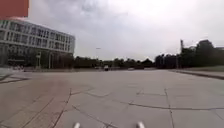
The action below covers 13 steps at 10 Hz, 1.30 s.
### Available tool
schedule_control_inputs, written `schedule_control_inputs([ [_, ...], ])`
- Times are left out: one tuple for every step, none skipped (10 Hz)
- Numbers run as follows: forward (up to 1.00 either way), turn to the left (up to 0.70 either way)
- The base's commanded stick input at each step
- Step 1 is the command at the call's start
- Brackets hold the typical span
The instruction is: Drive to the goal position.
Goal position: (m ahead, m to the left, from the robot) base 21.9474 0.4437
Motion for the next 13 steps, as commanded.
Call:
schedule_control_inputs([
  [0.50, 0.00],
  [0.50, 0.00],
  [0.50, 0.00],
  [0.50, 0.00],
  [0.50, 0.00],
  [0.50, -0.03],
  [0.50, -0.10],
  [0.50, -0.20],
  [0.50, -0.24],
  [0.50, -0.24],
  [0.50, -0.24],
  [0.50, -0.23],
  [0.50, -0.20],
])
